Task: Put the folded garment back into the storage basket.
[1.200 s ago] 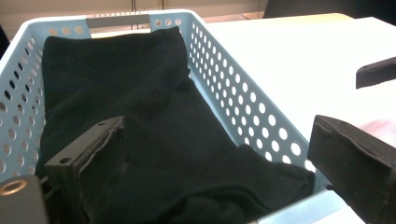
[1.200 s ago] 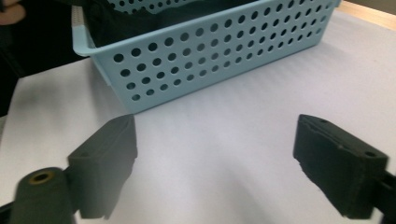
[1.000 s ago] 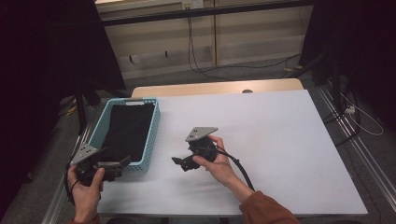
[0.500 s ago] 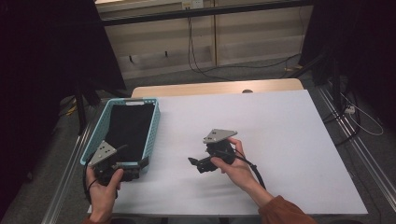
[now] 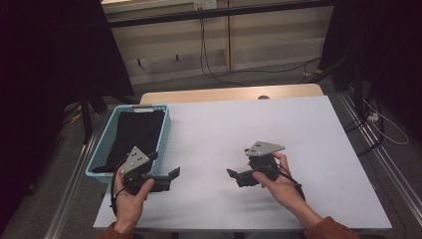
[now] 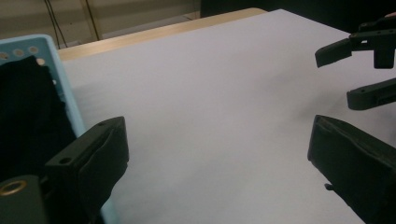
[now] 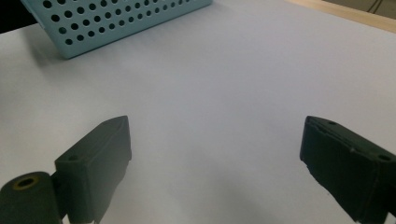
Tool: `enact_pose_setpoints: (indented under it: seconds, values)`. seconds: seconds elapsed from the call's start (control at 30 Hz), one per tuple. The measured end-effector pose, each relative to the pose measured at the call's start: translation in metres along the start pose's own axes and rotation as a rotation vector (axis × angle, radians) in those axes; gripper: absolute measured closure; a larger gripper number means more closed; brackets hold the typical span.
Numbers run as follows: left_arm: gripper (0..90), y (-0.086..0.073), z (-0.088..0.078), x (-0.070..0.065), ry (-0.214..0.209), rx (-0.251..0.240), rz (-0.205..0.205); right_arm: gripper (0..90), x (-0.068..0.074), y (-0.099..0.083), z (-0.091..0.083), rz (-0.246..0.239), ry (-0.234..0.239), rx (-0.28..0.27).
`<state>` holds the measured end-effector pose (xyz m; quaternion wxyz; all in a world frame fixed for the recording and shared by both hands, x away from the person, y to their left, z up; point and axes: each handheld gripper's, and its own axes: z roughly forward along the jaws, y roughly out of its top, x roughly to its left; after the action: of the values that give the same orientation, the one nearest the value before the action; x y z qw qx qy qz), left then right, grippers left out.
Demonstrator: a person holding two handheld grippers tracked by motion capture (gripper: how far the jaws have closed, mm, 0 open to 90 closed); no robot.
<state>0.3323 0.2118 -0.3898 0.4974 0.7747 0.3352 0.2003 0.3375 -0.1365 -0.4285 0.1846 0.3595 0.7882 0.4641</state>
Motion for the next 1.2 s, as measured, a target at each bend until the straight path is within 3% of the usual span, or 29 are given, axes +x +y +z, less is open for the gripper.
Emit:
enact_pose_setpoints:
  seconds: [0.3,0.53,0.63,0.73,1.03,1.13,1.2]
  values:
    - [5.5,-0.009,0.012,-0.01,-0.007,0.018,-0.009,8.3,-0.018,-0.028,-0.039,0.041,-0.086,-0.017]
    - [5.4,-0.012,0.01,-0.012,-0.019,-0.005,-0.026,7.9,-0.025,-0.043,-0.062,0.062,-0.149,-0.047]
    - [5.4,-0.015,0.01,-0.012,-0.001,0.007,-0.014,7.8,-0.029,-0.048,-0.072,0.072,-0.179,-0.067]
    - [5.4,-0.018,0.009,-0.013,-0.01,0.003,-0.029,7.8,-0.031,-0.051,-0.08,0.082,-0.196,-0.079]
    - [5.4,-0.026,0.005,-0.013,0.015,0.01,-0.036,7.8,-0.035,-0.07,-0.101,0.108,-0.243,-0.076]
    - [5.4,-0.027,0.004,-0.013,0.017,0.009,-0.025,7.7,-0.036,-0.075,-0.108,0.128,-0.255,-0.089]
    - [5.4,-0.028,0.003,-0.016,-0.005,0.014,-0.012,7.6,-0.035,-0.076,-0.109,0.135,-0.254,-0.091]
